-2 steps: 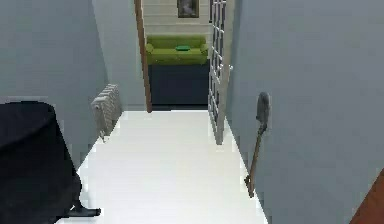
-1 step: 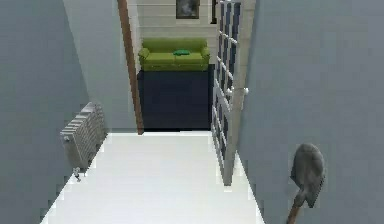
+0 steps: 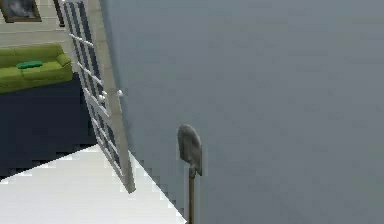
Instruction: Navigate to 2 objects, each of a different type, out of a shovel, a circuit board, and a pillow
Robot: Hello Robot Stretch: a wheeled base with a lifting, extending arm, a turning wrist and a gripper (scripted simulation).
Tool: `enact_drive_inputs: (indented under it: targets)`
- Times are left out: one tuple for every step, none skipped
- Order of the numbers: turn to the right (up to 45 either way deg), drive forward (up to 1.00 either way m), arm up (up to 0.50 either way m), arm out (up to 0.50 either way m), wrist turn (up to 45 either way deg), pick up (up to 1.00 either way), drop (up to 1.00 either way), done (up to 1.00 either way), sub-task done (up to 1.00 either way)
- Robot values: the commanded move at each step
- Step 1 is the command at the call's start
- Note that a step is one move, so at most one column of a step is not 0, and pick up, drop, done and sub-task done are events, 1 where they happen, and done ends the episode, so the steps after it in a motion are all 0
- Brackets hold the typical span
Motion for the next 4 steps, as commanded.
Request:
enact_drive_inputs:
  targets:
    - [0.0, 0.00, 0.00, 0.00, 0.0, 0.00, 0.00, 0.00, 1.00]
    - [-45.0, 0.00, 0.00, 0.00, 0.0, 0.00, 0.00, 0.00, 0.00]
    - [0.0, 1.00, 0.00, 0.00, 0.0, 0.00, 0.00, 0.00, 0.00]
    - [-6.0, 0.00, 0.00, 0.00, 0.0, 0.00, 0.00, 0.00, 0.00]
